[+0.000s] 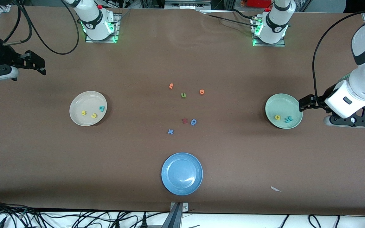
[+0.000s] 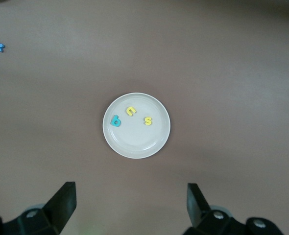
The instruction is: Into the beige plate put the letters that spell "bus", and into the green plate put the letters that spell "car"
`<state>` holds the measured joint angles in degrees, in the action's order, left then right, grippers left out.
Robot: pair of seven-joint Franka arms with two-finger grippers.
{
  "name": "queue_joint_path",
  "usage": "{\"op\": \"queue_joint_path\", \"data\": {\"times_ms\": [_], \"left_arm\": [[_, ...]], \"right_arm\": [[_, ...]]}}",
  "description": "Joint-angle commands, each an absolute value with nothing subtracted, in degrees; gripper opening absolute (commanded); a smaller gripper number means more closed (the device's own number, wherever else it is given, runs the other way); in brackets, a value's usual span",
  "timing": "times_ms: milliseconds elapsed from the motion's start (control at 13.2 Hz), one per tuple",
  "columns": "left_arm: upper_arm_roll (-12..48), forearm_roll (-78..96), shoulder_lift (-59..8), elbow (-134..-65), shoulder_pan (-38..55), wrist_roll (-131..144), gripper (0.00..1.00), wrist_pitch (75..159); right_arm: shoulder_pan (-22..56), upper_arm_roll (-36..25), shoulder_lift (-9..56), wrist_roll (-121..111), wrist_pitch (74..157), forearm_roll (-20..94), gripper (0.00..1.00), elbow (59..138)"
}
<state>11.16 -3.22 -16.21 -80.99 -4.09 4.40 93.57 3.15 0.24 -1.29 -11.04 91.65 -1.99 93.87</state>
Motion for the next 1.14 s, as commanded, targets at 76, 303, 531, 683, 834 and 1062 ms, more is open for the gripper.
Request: {"op": "queue_joint_path", "data": {"times_ms": [76,303,531,683,834,1062], "left_arm": [[11.07,-1.84,-15.21,-80.68,-4.22,3.52,1.00,92.72],[11.08,-1.76,-14.86,-80.68,-4.22,3.52,1.00,92.72],[11.07,-1.85,-14.77,-80.77,-4.22,3.52,1.00,92.72],[11.07,-1.76,-14.77,-80.68,-4.22,3.52,1.00,92.72],[11.07,-1.85,-14.77,-80.68,-4.22,3.52,1.00,92.72],[11.07,-1.76,-14.77,-80.77,-4.22,3.52,1.00,92.72]], "right_arm": [[3.96,-0.88,-0.79,-10.99,89.74,-0.70,1.00,91.67],[3.96,-1.66,-0.79,-8.20,86.76,-0.70,1.00,91.50],[3.96,-1.76,-0.88,-6.24,84.56,-0.70,1.00,90.70],[3.87,-2.28,-0.70,-6.41,83.94,-0.79,1.00,89.92],[3.78,-2.37,-0.70,-6.50,83.15,-0.88,1.00,89.47],[3.78,-2.99,-0.62,-6.42,83.23,-0.79,1.00,88.95]]}}
